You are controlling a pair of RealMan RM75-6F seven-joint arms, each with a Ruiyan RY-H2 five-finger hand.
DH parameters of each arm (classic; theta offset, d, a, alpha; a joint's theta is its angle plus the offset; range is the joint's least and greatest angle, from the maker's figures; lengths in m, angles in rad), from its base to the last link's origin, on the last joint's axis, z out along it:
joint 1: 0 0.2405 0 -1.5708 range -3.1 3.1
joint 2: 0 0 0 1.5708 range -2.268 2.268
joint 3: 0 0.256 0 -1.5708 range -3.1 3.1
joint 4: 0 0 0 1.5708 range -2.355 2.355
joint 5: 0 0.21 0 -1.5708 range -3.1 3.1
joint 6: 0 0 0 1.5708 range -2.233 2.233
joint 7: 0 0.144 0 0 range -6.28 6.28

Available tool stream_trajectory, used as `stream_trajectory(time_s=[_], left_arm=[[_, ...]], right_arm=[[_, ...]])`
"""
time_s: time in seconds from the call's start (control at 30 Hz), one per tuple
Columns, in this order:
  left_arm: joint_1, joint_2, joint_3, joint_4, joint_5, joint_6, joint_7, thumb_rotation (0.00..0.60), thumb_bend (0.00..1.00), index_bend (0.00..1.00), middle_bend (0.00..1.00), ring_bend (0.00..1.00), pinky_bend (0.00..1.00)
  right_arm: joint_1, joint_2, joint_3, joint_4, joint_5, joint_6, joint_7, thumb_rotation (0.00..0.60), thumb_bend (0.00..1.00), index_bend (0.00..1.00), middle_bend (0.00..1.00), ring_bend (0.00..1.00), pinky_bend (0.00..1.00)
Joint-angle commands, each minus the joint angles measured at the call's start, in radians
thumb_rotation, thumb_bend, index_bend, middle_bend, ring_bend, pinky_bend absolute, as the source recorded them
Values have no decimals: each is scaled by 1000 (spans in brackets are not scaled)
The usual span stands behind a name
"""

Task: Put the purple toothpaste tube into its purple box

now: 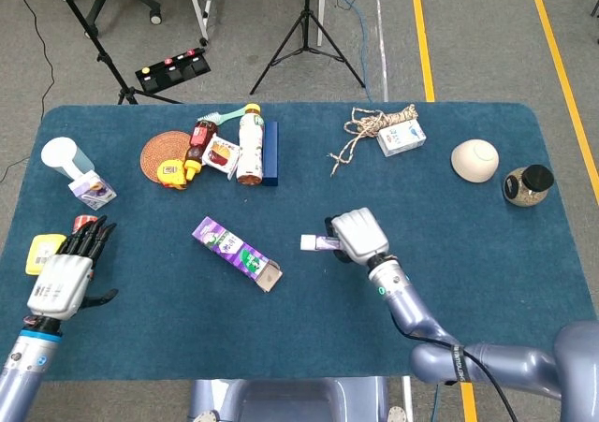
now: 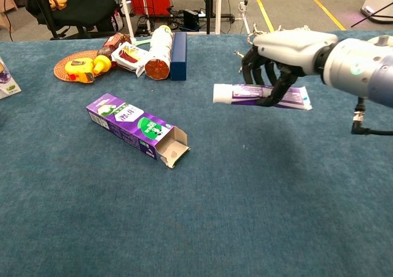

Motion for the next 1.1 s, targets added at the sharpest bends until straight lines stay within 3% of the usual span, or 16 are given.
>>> stream_trajectory(time_s=[0.03, 0.2, 0.4, 0.57, 1.1], left_arm=[[-82, 25, -17, 18, 82, -67, 26, 600, 90, 0, 0, 0, 161], [-203, 18, -21, 70, 195, -165, 15, 600, 90, 0, 0, 0, 161], [-331, -30, -18, 135, 238, -306, 18, 600, 90, 0, 0, 0, 161], [-394, -80, -9, 197, 262, -359, -14, 600, 148, 0, 0, 0, 161], [-562, -257, 3, 382, 274, -477, -4, 600, 190, 0, 0, 0, 161]], right_arm=[[-24, 37, -9, -28, -13, 10, 15, 600, 464, 572, 577, 576, 677], [-49, 78, -19, -61, -30, 17, 33, 600, 466, 574, 580, 577, 681], [-70, 119, -16, -88, -31, 30, 38, 600, 470, 575, 581, 578, 682], [-82, 139, -17, -102, -30, 34, 43, 600, 491, 576, 582, 580, 682], [-124, 181, -16, -108, -43, 41, 85, 600, 509, 578, 584, 582, 683]])
